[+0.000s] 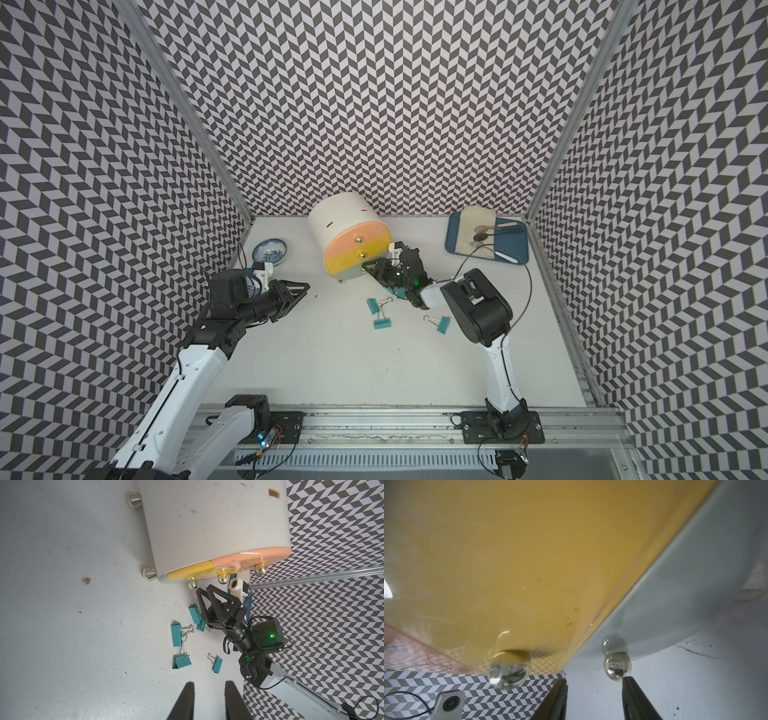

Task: Put the binder clips in the drawer according to color
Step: Open the drawer in the storage box.

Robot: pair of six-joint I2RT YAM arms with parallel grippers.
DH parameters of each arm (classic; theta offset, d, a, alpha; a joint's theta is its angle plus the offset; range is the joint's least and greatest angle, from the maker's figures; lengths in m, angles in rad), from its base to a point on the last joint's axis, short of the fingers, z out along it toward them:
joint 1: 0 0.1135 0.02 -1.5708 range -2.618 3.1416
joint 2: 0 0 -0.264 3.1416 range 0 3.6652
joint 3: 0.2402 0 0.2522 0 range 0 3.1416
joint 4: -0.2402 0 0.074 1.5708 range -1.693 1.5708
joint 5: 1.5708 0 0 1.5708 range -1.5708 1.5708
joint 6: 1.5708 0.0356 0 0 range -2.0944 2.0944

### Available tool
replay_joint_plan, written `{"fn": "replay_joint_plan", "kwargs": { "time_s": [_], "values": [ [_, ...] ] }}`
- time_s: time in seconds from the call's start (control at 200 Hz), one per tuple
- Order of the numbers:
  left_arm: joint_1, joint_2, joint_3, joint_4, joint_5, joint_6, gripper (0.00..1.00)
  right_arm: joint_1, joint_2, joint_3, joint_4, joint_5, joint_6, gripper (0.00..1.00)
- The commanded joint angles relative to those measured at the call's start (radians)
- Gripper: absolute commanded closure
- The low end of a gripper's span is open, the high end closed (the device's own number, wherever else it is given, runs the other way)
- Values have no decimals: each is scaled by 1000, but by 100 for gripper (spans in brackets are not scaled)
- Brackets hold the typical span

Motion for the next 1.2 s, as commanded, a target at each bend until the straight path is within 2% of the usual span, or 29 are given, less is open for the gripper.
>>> {"fn": "replay_joint_plan", "kwargs": {
  "time_s": [0.0,0.866,1.197],
  "values": [
    [7,1,40,-31,5,37,71,8,31,4,83,15,20,54],
    [10,11,40,-39,-1,44,70,20,105,43,150,6,72,57],
    [14,2,39,-51,-1,48,69,22,127,47,193,22,107,62]
  ]
}}
